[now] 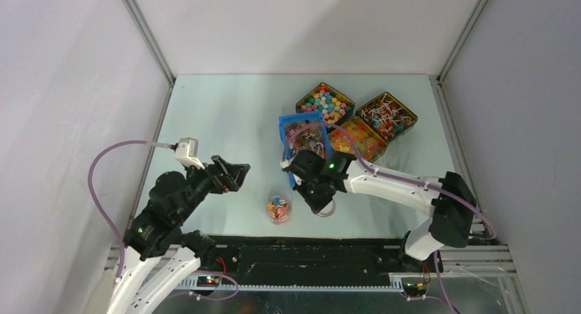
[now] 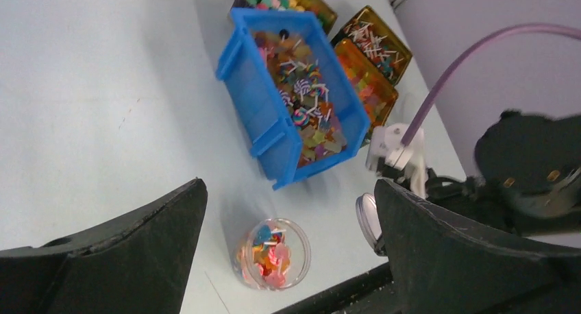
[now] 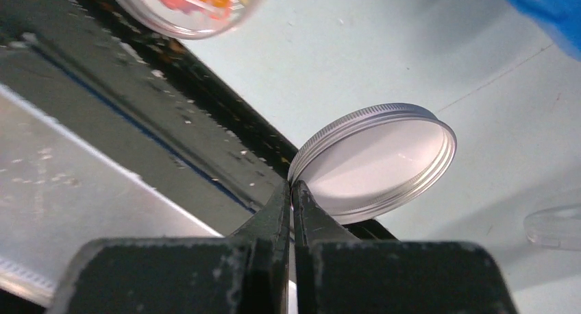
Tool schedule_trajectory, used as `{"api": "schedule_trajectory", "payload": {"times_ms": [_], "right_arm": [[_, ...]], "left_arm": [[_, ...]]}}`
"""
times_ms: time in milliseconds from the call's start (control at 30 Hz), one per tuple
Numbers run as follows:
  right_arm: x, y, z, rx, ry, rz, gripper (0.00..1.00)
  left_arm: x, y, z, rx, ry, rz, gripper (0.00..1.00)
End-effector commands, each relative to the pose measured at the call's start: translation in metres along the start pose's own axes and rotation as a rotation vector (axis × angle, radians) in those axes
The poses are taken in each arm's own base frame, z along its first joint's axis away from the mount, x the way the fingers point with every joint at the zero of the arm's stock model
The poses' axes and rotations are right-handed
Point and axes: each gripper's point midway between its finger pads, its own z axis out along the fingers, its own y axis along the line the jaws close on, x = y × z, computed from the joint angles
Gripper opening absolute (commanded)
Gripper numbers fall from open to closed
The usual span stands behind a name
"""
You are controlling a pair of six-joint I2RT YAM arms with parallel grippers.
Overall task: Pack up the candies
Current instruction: Pick up the bottle lid at the center of the board.
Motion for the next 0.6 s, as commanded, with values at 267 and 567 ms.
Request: {"api": "schedule_trajectory", "payload": {"times_ms": [267, 567], "right_arm": [[-0.046, 0.044, -0.120, -0.587, -0.216, 0.109, 0.00], [-0.070, 0.039, -0.171, -0.809, -0.326, 0.206, 0.00]], "left_arm": [[0.017, -0.071, -0.007, 0.537, -0.056, 0.232, 1.00], [0.047, -0.110, -0.014, 0.893, -0.007, 0.280, 1.00]]}}
